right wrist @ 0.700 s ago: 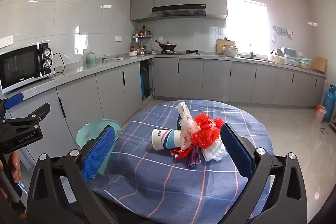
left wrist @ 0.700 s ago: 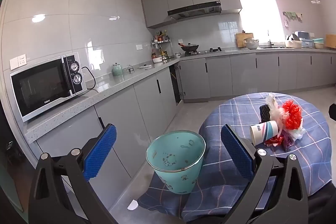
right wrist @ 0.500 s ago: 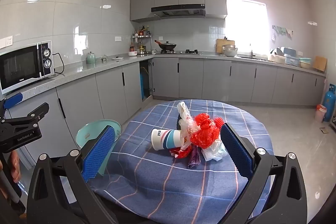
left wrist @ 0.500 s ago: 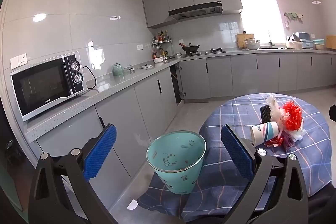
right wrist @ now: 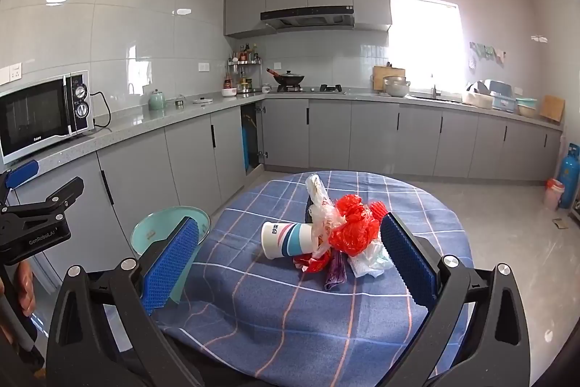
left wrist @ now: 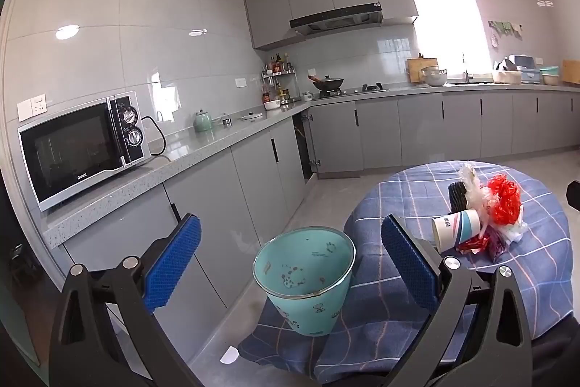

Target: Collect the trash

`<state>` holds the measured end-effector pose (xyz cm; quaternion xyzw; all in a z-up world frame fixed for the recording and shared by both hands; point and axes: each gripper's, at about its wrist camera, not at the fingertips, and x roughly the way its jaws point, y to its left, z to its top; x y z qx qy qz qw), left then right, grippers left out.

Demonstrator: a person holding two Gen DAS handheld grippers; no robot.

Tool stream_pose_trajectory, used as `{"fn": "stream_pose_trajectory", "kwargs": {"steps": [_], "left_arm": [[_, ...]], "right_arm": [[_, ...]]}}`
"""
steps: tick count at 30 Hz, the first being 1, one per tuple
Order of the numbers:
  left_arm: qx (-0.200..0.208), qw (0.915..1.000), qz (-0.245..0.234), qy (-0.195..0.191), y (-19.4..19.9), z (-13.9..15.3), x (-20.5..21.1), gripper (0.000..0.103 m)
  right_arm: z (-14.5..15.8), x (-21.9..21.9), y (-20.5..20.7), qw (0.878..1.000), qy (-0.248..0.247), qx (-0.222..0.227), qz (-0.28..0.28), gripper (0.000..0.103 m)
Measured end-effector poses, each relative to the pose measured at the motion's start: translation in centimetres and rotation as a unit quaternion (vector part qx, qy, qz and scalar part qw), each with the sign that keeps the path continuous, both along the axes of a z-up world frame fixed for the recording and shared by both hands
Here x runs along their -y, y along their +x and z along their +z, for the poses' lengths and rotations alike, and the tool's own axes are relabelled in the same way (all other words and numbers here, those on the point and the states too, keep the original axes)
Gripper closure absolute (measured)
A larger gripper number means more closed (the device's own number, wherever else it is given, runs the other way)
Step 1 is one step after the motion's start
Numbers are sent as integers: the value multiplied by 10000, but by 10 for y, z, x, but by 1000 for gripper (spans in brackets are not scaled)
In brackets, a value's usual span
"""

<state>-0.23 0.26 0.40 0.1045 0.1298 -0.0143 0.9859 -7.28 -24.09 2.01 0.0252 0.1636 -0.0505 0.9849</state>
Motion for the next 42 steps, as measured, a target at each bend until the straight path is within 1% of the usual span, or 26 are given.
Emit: {"fn": "stream_pose_trajectory", "kwargs": {"steps": [42], "left_arm": [[5,10000,-8,-4,0,0,-1,5]], "right_arm": [[6,6,-5,10000,47,54,-46,4]]}}
